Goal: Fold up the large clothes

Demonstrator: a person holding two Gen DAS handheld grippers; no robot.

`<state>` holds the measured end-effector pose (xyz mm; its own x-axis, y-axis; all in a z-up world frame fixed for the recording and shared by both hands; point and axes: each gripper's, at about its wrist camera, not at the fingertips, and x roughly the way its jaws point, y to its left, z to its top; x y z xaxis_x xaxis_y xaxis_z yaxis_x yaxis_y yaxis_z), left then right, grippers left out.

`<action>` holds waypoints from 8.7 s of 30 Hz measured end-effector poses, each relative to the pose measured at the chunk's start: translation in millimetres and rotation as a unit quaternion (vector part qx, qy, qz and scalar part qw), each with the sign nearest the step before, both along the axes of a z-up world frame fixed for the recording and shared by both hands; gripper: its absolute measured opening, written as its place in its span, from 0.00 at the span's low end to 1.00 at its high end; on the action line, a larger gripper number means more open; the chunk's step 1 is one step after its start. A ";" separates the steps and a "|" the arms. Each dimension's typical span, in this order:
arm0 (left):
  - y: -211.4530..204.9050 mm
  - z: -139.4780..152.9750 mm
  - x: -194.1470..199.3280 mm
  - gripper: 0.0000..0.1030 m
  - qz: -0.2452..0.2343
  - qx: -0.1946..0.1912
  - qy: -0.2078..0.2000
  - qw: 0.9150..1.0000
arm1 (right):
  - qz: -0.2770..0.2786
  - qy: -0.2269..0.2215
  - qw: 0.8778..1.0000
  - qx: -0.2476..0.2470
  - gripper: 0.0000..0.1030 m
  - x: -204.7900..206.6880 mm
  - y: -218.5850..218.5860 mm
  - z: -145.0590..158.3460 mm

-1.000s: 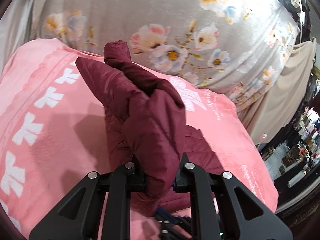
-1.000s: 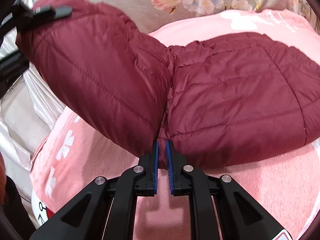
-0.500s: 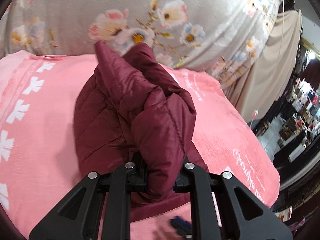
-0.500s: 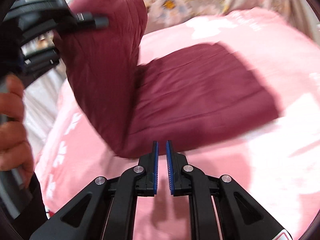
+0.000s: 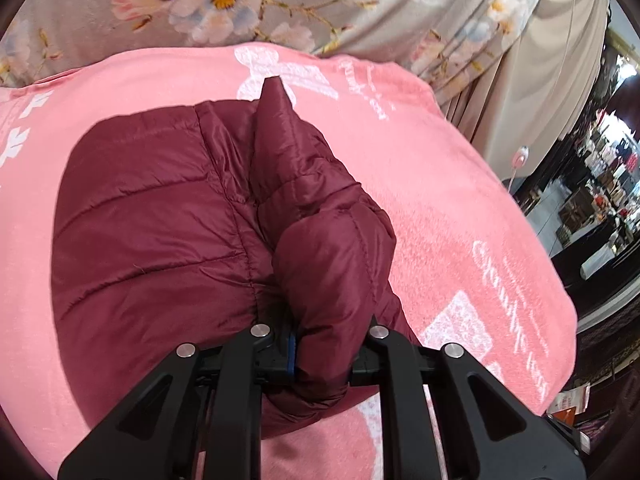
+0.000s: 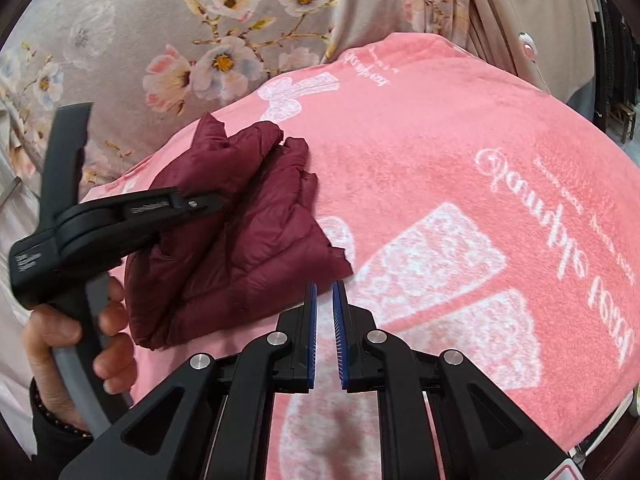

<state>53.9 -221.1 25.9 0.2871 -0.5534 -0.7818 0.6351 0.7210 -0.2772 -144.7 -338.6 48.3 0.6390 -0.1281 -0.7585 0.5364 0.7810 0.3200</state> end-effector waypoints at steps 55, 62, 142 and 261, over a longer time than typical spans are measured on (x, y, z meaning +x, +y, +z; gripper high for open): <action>38.7 5.7 198.3 0.65 0.140 0.046 0.006 0.989 | 0.029 -0.003 0.999 0.028 0.05 252.5 -56.8 -28.8; 11.4 -9.9 200.6 0.65 0.141 0.054 -0.001 0.988 | 0.000 0.013 0.999 0.043 0.05 236.2 -76.9 -61.9; 57.5 -48.2 64.8 0.87 0.096 0.101 -0.075 0.987 | 0.036 0.008 0.991 0.129 0.48 92.2 -49.1 -82.6; 250.1 35.8 341.6 0.89 0.298 0.049 -0.120 0.946 | 0.190 -0.054 0.969 -0.146 0.06 457.0 136.2 38.6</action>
<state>395.5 29.1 61.8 0.7015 -0.1664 -0.6929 0.1448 0.9854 -0.0901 312.4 -202.4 86.8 0.7560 -0.0677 -0.6511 0.1686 0.9812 0.0938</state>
